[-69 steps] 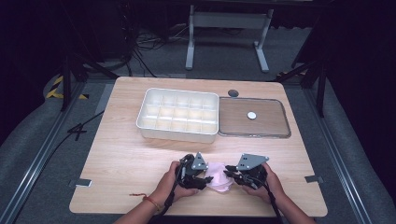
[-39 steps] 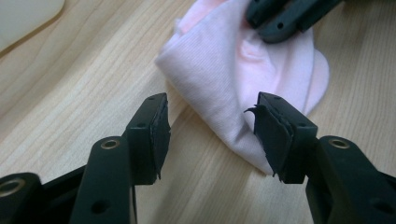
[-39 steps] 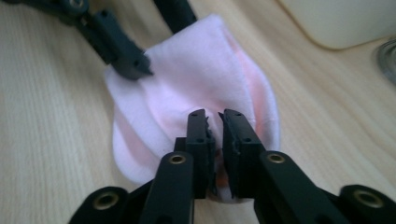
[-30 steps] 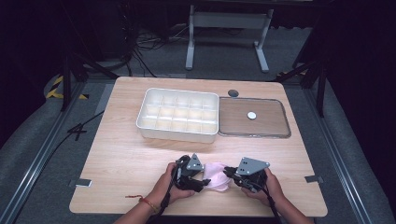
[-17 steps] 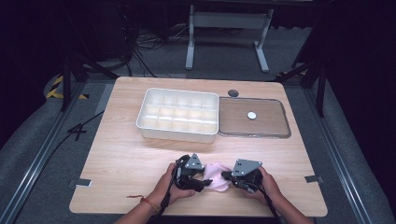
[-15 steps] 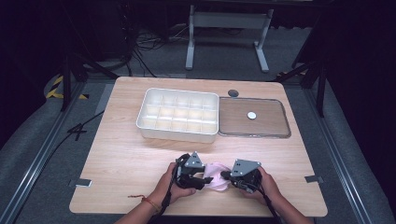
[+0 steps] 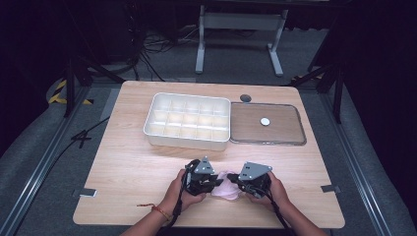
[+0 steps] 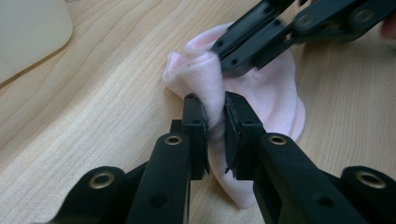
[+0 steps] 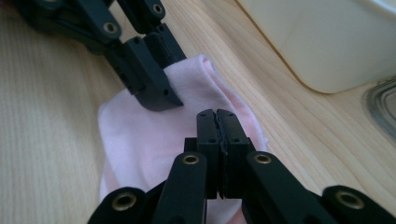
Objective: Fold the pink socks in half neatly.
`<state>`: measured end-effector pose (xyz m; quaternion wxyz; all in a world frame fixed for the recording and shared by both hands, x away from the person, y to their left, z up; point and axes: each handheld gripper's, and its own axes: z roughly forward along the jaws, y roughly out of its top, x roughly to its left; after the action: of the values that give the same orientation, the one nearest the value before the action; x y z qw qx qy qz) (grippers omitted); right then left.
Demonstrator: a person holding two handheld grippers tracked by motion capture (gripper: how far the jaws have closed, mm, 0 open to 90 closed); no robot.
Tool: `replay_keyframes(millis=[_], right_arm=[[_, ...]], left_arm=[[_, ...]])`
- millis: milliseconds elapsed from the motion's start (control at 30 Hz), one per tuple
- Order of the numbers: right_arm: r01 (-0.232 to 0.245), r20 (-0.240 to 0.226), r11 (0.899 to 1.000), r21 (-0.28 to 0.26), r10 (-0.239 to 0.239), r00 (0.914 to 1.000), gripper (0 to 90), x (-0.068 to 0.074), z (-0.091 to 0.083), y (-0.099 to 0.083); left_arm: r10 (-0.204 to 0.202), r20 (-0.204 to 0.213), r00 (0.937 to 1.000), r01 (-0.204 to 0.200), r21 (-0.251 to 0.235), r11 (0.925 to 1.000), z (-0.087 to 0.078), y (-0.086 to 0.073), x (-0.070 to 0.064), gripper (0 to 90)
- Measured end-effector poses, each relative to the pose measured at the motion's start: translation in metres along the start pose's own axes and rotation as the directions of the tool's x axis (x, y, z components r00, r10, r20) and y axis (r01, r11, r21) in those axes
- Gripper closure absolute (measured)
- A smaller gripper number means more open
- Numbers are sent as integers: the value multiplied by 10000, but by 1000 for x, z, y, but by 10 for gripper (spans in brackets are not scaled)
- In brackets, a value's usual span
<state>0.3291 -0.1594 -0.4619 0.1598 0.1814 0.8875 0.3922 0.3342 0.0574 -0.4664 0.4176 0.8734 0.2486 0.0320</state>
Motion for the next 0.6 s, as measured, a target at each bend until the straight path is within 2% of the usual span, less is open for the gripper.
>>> replay_keyframes(millis=[33,100,233,333,433,600], right_arm=[[-97,-91,9998,146,99,9999,894,0,8,-1],[-63,-89,9996,270,66,9999,894,0,12,-1],[-271,-93,9995,175,272,9996,895,-1,16,-2],[-157,8,9997,170,157,9999,894,1,17,-2],[-194,-3,9997,142,194,9998,890,0,15,-2],[99,-395,9999,31,-97,9992,851,1,-6,-1]], left_arm=[[67,-78,9999,-67,1,10000,-1,0,-1,786],[64,-85,9999,-66,-184,9998,-2,0,-2,779],[92,-140,9999,-96,-281,9996,-3,1,-3,793],[88,-253,9996,-95,-273,9996,-2,2,-3,811],[71,-348,9994,-79,-241,9997,-3,2,-3,825],[36,-388,9992,-44,-225,9997,-6,3,-1,828]])
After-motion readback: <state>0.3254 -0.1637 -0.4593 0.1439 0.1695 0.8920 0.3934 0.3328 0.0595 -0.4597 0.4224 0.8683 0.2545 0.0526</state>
